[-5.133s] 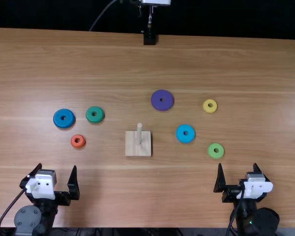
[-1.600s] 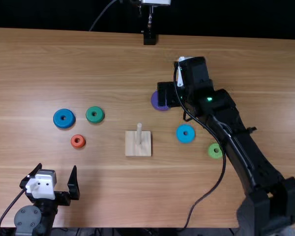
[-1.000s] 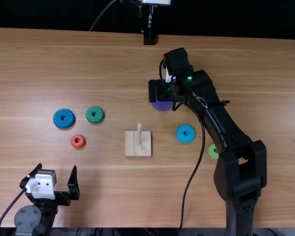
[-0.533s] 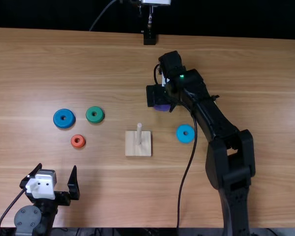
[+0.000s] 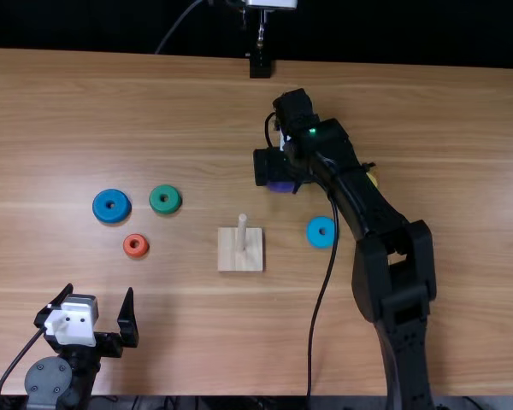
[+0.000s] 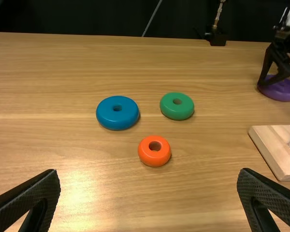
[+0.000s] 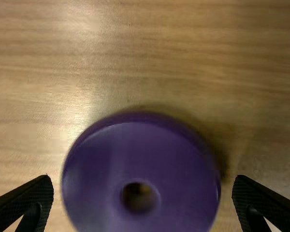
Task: Build the Hanoi tower: stack the rings onto the peg from bottom to top in this color order: purple, dark blue, light blue, dark green, light green, yellow, orange.
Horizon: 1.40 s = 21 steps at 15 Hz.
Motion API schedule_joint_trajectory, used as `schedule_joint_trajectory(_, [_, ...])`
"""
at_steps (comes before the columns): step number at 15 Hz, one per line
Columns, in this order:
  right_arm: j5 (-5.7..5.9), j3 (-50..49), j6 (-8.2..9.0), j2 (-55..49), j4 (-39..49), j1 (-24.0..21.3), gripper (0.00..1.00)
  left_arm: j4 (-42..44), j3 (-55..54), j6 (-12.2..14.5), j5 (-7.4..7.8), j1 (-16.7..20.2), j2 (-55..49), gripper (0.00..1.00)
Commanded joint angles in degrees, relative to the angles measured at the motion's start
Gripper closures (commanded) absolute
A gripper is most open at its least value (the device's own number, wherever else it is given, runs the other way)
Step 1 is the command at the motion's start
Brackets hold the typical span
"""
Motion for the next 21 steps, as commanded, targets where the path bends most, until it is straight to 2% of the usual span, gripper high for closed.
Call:
schedule_joint_trajectory(1, [1.18, 1.7, 0.55, 0.9, -0.1, -0.2, 0.00, -4.5, -6.0, 0.3, 0.68, 0.2, -0.7, 0.00])
schedule_joint_trajectory(6, [1.50, 1.7, 0.55, 2.1, -2.2, -0.1, 0.00, -4.5, -6.0, 0.3, 0.68, 0.2, -0.7, 0.00])
schedule_joint_trajectory(9, [1.50, 1.7, 0.66, 2.2, -2.4, 0.1, 0.32, -4.5, -6.0, 0.3, 0.68, 0.2, -0.7, 0.00])
schedule_joint_trajectory(13, [1.50, 1.6, 0.55, 1.8, -2.4, 0.3, 0.63, -4.5, -6.0, 0.3, 0.68, 0.2, -0.7, 0.00])
schedule_joint_trajectory(15, [1.50, 1.6, 0.02, 1.4, -2.3, 0.4, 0.69, -4.5, -6.0, 0.3, 0.68, 0.2, -0.7, 0.00])
schedule_joint_trajectory(18, [1.50, 1.7, -0.50, -4.3, -2.6, 0.6, 0.70, -4.5, -6.0, 0.3, 0.68, 0.2, -0.7, 0.00])
schedule_joint_trajectory(19, [1.50, 1.4, -1.35, -7.5, -3.6, 0.6, 0.71, -4.5, -6.0, 0.3, 0.68, 0.2, -0.7, 0.00])
schedule_joint_trajectory(21, [1.39, 1.4, -5.78, -10.1, -8.1, 2.0, 0.71, -4.5, -6.0, 0.3, 0.68, 0.2, -0.7, 0.00])
